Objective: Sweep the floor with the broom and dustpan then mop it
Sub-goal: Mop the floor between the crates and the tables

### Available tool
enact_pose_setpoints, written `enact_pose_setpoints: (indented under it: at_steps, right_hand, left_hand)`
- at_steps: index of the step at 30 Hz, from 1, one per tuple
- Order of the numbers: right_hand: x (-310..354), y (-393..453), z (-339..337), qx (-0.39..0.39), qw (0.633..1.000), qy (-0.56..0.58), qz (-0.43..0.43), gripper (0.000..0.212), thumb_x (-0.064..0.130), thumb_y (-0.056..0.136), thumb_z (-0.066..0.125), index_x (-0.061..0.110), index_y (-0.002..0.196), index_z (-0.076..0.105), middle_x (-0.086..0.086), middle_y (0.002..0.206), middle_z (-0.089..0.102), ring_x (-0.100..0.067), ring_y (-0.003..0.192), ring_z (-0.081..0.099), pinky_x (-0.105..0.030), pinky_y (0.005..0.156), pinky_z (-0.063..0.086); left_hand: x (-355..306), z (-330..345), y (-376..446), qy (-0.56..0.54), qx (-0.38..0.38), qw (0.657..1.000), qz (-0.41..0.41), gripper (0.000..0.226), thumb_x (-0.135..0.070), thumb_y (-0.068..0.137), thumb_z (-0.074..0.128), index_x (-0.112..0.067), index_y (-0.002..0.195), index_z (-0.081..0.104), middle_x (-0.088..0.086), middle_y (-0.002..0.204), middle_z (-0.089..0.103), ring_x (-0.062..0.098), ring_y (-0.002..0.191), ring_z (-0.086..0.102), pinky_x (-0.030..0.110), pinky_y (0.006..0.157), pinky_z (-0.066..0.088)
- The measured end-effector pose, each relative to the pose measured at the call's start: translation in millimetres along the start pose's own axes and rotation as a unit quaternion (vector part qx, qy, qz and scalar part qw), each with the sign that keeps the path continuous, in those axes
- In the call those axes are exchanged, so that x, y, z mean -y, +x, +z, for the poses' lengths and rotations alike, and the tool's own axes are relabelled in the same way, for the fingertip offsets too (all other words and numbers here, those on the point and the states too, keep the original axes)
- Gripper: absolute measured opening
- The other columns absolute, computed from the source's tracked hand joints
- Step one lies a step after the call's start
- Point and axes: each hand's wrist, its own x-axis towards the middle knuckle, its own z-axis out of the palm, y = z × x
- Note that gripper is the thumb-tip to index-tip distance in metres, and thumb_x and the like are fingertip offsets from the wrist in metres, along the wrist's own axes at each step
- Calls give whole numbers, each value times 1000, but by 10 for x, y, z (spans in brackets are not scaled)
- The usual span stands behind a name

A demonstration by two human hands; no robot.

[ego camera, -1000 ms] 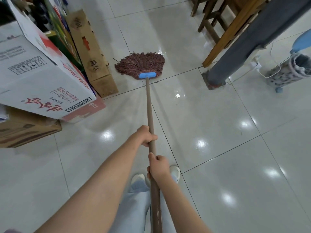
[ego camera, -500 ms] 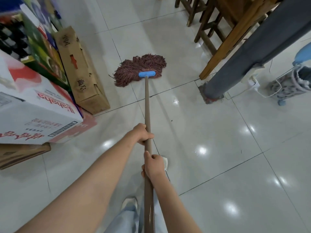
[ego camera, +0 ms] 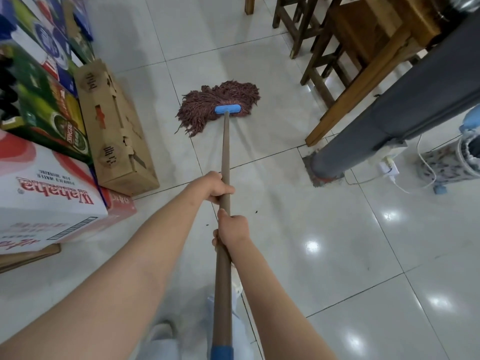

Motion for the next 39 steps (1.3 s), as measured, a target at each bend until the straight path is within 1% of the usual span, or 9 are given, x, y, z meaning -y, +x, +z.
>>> enact_pose_setpoints:
  at_steps: [3,8,13,18,23,26,31,35,39]
  right_hand:
    - [-114,-58,-12,-2,1000,-8,-1,27,22,94,44,10,71,39,-10,62,44,-21,44,41,-14,33,35]
    - [-610,-216,39,-31,999,-39,-14,27,23,94,44,12,70,35,-5,61,44,-17,41,41,-21,37,38]
    - [-1074,-499,267,-54,996,-72,-12,23,27,94,43,12,76,42,-5,69,49,-12,36,44,-20,38,40]
    - [-1349,-695,491,-60,997,-43,-13,27,26,93,45,13,69,39,-2,59,45,-12,33,44,-25,46,42]
    - [-1591,-1013,601,-71,996,-41,-36,27,19,95,43,8,71,40,-5,58,45,-5,22,37,-12,30,30]
    - [-1807,-1191,711,-70,997,-15,-29,23,17,95,44,8,74,42,-7,58,44,-7,22,35,-11,29,30]
    - [-2234,-1362,839,-89,996,2,0,28,21,94,45,11,68,40,-7,57,47,-18,39,43,-14,32,33]
    - [-2431,-1470,852,-109,994,-4,2,32,23,94,47,11,65,40,-8,55,49,-16,31,44,-16,32,33]
    - [-2476,-1489,828,-110,994,1,16,33,24,93,48,11,64,40,-8,55,47,-18,33,43,-18,35,35]
  left_hand:
    - [100,63,-74,-12,5,1000,-3,44,-13,85,65,-1,124,48,13,99,63,29,85,67,39,81,58]
    - [492,254,-241,-13,23,1000,-11,44,-13,81,68,-3,120,50,19,107,66,31,92,69,44,83,57]
    - [992,324,-472,-26,35,999,-12,41,-8,81,67,-2,118,50,20,100,64,32,81,66,45,81,57]
    - [1281,285,-686,-13,43,999,-2,42,-8,82,67,0,119,49,21,100,64,32,82,66,46,83,57]
    - [1582,297,-919,6,49,999,14,42,-10,83,67,3,119,49,21,109,63,32,89,67,42,81,58]
    - [1810,317,-1085,8,53,998,23,36,-9,83,66,2,114,50,20,107,62,31,89,66,39,77,58]
    - [2138,454,-1350,19,66,997,27,23,-9,84,65,-4,101,50,14,98,60,28,86,64,37,74,57]
    - [2265,566,-1499,22,79,996,25,16,-9,85,65,-8,87,49,10,89,60,27,82,64,35,71,56]
    - [2309,628,-1520,13,85,996,19,17,-9,85,66,-6,92,50,10,90,60,27,84,64,35,72,56]
